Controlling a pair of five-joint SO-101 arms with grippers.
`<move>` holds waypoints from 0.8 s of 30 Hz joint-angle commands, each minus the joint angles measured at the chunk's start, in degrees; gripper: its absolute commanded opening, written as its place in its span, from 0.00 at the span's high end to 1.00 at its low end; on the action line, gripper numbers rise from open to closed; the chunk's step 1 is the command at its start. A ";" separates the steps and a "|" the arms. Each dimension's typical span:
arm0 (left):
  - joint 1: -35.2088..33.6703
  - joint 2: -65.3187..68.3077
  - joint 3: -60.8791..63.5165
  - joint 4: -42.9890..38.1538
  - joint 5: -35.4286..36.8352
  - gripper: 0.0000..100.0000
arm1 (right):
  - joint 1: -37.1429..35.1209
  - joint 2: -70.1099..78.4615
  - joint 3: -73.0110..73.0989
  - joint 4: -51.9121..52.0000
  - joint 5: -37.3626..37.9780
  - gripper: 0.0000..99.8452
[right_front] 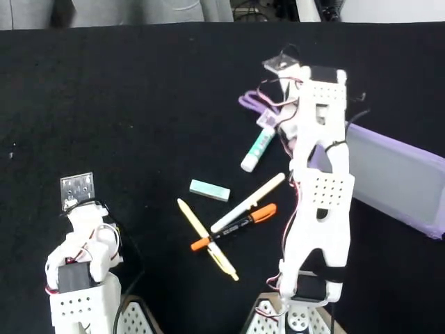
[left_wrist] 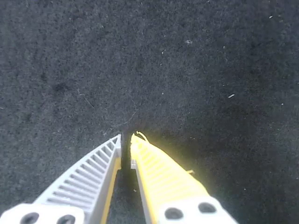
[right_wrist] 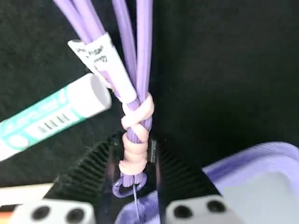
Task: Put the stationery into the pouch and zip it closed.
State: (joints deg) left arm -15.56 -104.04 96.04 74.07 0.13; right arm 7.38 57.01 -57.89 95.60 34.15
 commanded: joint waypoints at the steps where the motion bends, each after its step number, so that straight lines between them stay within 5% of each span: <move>1: -0.48 -0.44 1.36 -1.05 -0.18 0.95 | 0.79 -0.75 -12.35 4.92 -0.53 0.99; 11: -0.48 -0.44 1.36 -1.05 -0.18 0.95 | -0.44 -0.75 -37.93 5.10 -0.53 0.99; 24: -0.48 -0.44 1.36 -1.05 -0.18 0.95 | -1.58 -9.36 -36.62 -12.66 -7.38 0.99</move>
State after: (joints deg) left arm -15.56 -104.04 96.04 74.07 0.13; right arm 6.51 53.58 -92.62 88.57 29.49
